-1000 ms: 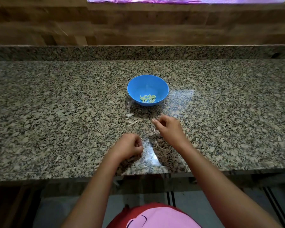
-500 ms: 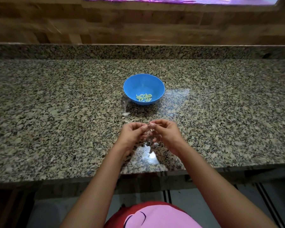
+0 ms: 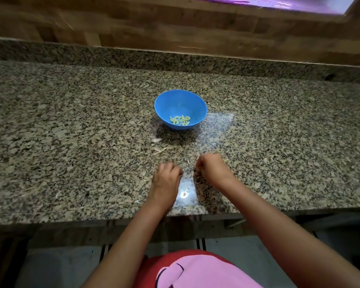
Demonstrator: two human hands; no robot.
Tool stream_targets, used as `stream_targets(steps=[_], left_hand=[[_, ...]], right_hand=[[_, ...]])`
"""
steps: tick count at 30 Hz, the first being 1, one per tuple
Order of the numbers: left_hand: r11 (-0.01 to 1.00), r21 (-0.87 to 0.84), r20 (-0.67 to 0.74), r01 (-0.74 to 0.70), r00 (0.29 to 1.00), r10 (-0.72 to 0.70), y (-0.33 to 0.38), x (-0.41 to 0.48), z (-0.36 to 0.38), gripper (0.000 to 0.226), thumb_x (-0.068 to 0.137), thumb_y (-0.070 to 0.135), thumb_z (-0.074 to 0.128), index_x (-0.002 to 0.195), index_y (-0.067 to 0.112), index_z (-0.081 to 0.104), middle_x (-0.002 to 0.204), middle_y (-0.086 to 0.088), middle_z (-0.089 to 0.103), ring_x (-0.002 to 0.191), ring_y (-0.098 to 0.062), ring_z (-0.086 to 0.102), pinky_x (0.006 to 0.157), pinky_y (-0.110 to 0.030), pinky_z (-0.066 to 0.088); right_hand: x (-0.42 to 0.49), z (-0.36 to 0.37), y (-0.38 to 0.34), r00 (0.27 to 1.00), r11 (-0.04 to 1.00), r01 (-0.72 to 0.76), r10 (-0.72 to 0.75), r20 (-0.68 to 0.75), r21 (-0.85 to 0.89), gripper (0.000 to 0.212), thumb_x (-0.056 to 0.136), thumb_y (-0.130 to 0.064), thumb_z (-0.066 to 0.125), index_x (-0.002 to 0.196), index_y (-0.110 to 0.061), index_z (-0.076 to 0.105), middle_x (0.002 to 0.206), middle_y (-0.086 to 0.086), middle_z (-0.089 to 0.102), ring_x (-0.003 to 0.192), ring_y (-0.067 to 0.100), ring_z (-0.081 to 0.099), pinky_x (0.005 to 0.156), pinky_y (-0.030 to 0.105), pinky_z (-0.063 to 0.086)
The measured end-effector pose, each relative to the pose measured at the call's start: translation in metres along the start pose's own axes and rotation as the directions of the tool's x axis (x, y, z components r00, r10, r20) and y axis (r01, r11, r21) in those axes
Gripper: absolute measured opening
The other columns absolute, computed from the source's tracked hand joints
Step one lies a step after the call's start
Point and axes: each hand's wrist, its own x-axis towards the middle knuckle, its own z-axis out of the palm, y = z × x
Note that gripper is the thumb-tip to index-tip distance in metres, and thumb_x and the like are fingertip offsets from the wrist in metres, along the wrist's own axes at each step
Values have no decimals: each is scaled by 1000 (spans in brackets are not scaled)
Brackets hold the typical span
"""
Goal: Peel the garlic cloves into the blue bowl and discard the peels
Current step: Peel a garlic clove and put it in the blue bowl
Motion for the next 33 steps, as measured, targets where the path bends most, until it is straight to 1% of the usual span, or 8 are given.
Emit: stream_targets(steps=[7,11,14,16,19,23,27,33], left_hand=[[997,-65,36,-46,998,48,-1,2,2,28,92,1,48,115,10,61,110,-2,54,106,-17,42,90,-30,41],[986,-163,27,13,1000,-9,1,3,-2,27,96,9,46,119,12,59,109,1,52,106,-13,42,93,-24,38],[948,-298,48,107,994,-97,7,5,-7,26,96,7,45,118,8,60,106,2,46,101,-13,50,91,-24,46],[874,-394,154,283,958,-241,14,13,-13,28,96,3,41,115,9,60,108,-1,50,96,-15,55,86,-28,51],[623,-563,363,543,840,-404,20,28,-22,25,95,7,39,96,13,63,89,-2,59,70,-15,52,64,-31,44],[606,-637,351,476,879,-322,26,36,-31,16,91,27,58,93,13,66,85,-2,66,71,-14,58,66,-28,48],[696,-610,251,379,925,-284,27,41,-36,8,88,19,64,91,11,64,85,0,66,75,-10,60,63,-19,50],[677,-624,242,390,920,-307,31,45,-36,12,91,16,58,79,14,58,73,3,58,64,-10,49,57,-22,40]], right_hand=[[-10,7,0,951,879,298,-308,34,-373,18,91,2,47,107,1,54,109,15,52,98,28,48,76,24,30],[-12,13,7,897,822,401,-442,-7,-405,14,86,10,52,96,5,61,95,19,60,86,26,55,78,25,44],[-12,11,7,961,952,238,-259,-95,-194,12,92,-1,49,93,-1,61,92,10,60,81,17,53,79,28,52],[-10,7,2,996,983,-12,28,-87,183,15,93,-3,49,94,-2,63,88,5,62,77,16,58,73,25,53],[-11,2,-10,967,697,-234,238,90,678,15,94,2,48,95,0,63,79,9,63,65,15,56,63,25,52],[-10,-5,-17,973,569,-202,212,96,797,11,90,5,53,96,-4,58,81,12,64,60,12,62,62,23,56],[-11,-12,-18,977,526,-190,186,106,829,13,90,4,54,99,-4,48,79,13,62,60,16,61,60,27,57],[-10,-25,-21,989,751,-146,89,120,644,10,92,-9,57,85,-3,61,75,10,63,61,18,60,61,32,53]])
